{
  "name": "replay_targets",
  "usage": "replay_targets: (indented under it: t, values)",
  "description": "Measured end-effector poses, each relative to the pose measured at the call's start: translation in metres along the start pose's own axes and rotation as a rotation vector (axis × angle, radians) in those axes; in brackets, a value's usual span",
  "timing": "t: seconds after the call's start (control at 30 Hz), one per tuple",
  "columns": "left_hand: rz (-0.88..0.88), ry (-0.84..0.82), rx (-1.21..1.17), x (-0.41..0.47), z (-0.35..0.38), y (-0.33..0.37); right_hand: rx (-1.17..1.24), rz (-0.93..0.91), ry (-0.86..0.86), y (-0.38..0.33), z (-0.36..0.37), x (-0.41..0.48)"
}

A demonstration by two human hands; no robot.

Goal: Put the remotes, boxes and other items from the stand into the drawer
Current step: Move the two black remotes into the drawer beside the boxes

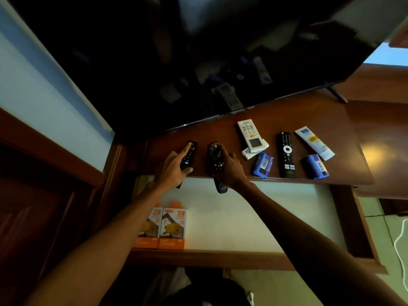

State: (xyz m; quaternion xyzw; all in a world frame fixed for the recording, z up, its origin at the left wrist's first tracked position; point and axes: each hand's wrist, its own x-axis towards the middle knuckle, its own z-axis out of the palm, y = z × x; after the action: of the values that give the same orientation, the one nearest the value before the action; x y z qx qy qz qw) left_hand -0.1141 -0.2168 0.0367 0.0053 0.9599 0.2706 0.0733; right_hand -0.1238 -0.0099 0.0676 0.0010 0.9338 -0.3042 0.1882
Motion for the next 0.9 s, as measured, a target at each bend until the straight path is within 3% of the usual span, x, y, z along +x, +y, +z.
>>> replay_targets:
  t: [0.33,0.5,0.9]
  values:
    - [0.026,-0.152,-0.058,-0.106,0.03,0.01,-0.106,-0.148,-0.175,0.052,0.021,-0.081]
    - [-0.014,-0.245,-0.073,-0.122,0.063,0.021,-0.13,-0.095,-0.212,0.085,0.044,-0.097]
    - [-0.167,-0.335,-0.004,-0.092,0.15,0.028,-0.084,0.109,-0.115,0.138,0.091,-0.075]
